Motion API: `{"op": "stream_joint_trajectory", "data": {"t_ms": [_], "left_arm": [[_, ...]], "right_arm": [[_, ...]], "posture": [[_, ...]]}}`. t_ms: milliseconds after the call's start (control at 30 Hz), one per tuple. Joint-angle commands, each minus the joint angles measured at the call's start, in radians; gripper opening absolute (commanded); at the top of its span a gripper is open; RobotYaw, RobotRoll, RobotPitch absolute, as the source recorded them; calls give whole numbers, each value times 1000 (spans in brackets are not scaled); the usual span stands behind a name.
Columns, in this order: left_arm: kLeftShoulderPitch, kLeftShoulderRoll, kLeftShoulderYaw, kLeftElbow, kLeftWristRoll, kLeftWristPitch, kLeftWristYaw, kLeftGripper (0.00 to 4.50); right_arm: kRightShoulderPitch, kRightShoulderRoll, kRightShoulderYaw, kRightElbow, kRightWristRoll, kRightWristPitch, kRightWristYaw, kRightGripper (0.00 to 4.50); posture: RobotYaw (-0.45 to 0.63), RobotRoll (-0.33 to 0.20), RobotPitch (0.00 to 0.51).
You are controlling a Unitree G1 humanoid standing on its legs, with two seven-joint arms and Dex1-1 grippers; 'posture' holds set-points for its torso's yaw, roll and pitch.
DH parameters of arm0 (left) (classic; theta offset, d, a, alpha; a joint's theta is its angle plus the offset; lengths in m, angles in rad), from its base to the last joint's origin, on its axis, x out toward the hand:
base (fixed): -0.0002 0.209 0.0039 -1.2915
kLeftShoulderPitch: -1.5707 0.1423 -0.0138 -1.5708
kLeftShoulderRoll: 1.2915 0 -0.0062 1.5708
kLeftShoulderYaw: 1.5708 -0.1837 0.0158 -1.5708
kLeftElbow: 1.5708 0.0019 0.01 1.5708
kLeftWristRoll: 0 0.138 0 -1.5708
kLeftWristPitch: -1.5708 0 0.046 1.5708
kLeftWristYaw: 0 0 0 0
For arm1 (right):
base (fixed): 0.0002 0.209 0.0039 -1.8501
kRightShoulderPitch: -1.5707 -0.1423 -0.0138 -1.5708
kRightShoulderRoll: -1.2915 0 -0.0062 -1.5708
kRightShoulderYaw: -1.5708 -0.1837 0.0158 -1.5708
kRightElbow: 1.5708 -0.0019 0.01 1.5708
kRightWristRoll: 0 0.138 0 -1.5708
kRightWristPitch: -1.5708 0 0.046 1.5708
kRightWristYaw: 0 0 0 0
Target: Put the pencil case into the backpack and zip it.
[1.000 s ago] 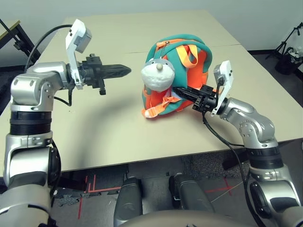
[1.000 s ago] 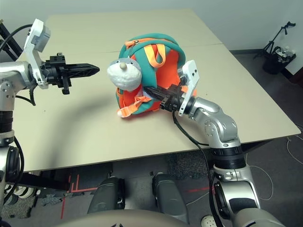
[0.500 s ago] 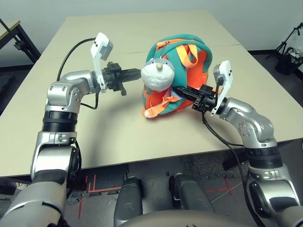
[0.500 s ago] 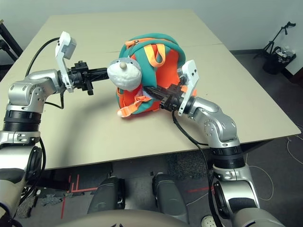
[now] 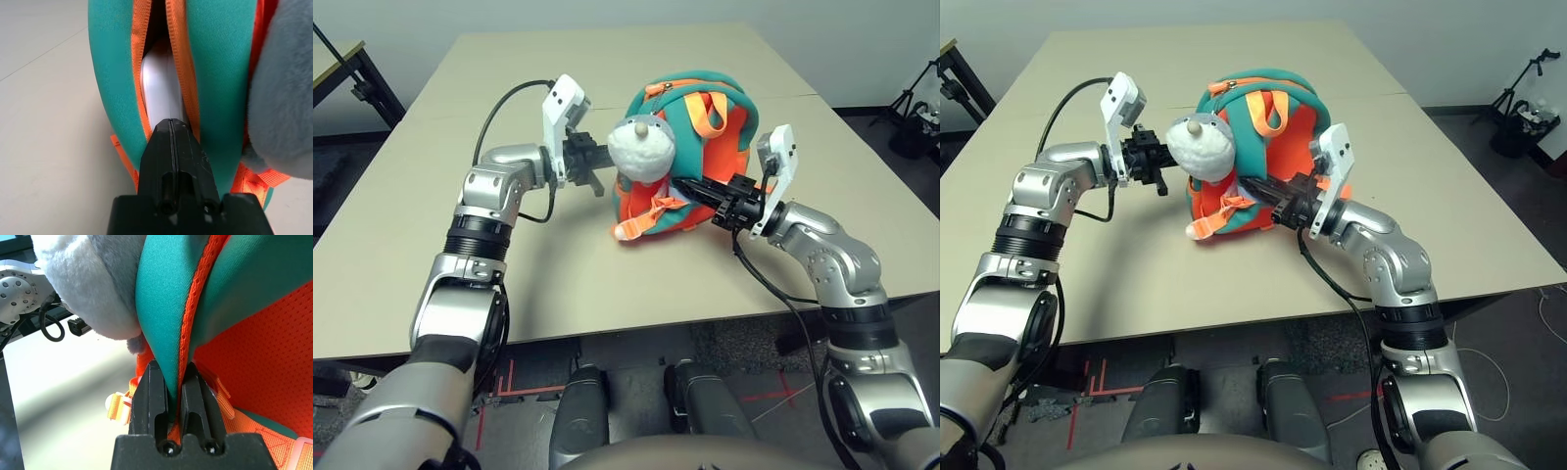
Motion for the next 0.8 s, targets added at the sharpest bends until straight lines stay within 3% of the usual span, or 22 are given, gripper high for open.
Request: {"op": "stream_joint_trajectory", "data": {"t_ms": [33,167,267,333,667,800], "left_arm": [[-14,-39,-9,14,27,-42,46,32],[-3,-47,15,-20,5,-24,49,32],[10,-12,28,-80,-22,21,9,194],[4,19,57,-115,-47,51,0,639],[-35,227,180,-208,-111,121,-5,4453],[-32,230,237,-280,-229,197,-38,4453]], "right_arm": [[3,7,23,-17,3,5,6,0],[3,9,26,-12,0,3,6,0],[3,8,26,-11,0,3,6,0],[4,9,26,-12,0,3,6,0],[6,9,29,-8,0,3,8,0],[1,13,35,3,-4,-2,12,0]], "posture": [[-96,0,67],[-95,0,68],[-94,0,70],[-94,0,70],[-77,0,76],[-69,0,75]]}}
